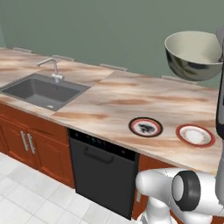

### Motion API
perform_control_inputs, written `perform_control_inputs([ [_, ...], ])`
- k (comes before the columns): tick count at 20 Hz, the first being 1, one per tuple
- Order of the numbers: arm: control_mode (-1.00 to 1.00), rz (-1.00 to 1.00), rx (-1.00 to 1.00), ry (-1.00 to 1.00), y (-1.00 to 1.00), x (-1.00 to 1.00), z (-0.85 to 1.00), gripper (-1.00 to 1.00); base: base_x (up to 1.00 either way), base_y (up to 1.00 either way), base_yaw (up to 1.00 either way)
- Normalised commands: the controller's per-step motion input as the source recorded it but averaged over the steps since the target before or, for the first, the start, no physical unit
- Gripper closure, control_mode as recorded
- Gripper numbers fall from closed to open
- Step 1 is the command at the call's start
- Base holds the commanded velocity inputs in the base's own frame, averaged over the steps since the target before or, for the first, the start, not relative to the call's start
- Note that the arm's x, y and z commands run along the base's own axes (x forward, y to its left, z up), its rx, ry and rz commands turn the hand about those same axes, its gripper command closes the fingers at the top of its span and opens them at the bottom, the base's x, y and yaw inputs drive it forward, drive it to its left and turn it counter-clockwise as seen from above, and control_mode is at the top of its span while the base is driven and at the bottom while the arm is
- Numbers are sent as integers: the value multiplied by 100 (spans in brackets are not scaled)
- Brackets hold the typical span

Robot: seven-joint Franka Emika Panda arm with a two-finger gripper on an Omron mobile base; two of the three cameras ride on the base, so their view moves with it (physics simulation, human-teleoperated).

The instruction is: Move the bowls from the cabinet to the plates on the dining table.

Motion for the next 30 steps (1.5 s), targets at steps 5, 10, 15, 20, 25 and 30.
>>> perform_control_inputs([
  [5, 100, 0, 0, 0, 0, 0, 0, 100, 51, 21, -5],
  [10, 100, 0, 0, 0, 0, 0, 0, 100, 40, 31, -12],
  [15, 100, 0, 0, 0, 0, 0, 0, 100, 43, 14, -11],
  [20, 100, 0, 0, 0, 0, 0, 0, 100, 36, 25, -14],
  [25, 100, 0, 0, 0, 0, 0, 0, 100, 35, 27, -14],
  [30, 100, 0, 0, 0, 0, 0, 0, 100, 28, 33, -9],
])
